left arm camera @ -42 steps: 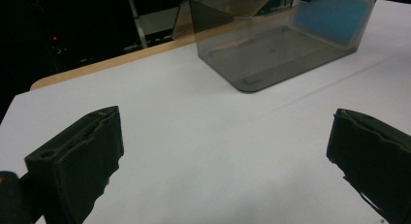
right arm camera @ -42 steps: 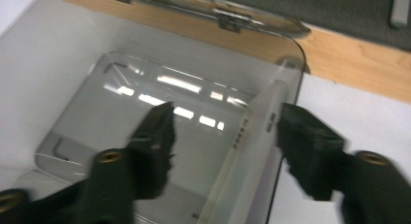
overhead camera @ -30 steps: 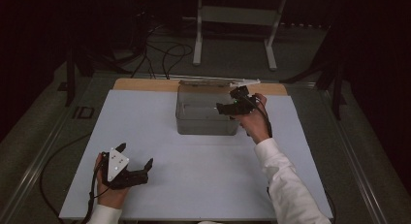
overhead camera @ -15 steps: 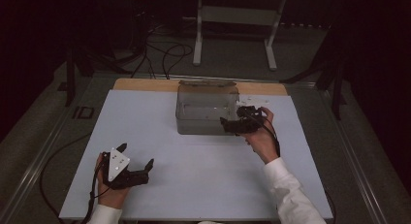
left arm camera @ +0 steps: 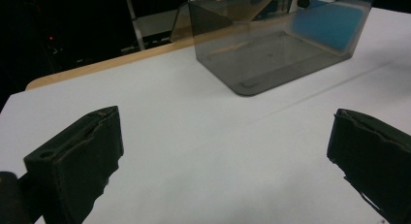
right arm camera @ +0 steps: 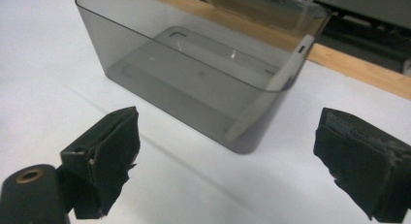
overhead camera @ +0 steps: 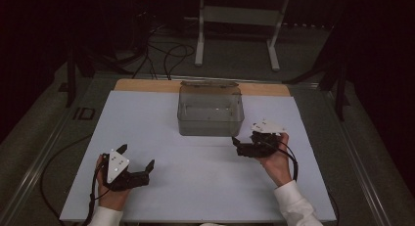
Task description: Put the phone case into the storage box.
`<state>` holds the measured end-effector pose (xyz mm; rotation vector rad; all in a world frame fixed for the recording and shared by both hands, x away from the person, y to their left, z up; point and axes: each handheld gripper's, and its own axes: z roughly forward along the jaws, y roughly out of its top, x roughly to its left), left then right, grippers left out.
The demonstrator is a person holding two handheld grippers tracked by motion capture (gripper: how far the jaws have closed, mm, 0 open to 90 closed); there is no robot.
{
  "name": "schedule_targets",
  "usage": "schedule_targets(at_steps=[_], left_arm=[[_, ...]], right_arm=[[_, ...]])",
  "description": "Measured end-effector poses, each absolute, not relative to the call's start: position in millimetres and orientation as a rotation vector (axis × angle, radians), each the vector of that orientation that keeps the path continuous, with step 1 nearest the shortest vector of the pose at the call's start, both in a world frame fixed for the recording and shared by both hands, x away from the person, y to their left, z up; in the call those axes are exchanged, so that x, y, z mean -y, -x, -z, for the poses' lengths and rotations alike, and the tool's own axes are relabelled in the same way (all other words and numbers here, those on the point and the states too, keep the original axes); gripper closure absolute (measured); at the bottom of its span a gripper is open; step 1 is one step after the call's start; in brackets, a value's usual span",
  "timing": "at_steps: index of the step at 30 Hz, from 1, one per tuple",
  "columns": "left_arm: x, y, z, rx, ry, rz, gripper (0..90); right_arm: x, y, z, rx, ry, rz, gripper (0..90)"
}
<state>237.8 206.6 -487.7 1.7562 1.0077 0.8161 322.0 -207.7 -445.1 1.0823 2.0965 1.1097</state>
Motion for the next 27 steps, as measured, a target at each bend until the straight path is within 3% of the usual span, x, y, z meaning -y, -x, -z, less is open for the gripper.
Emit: schedule_targets(at_steps=[27], left_arm=[[-210.6, -236.8, 487.0, -0.980, -1.740, -0.807, 0.3]], right_arm=[[267.1, -249.3, 493.1, -1.873, -1.051, -1.362, 10.0]])
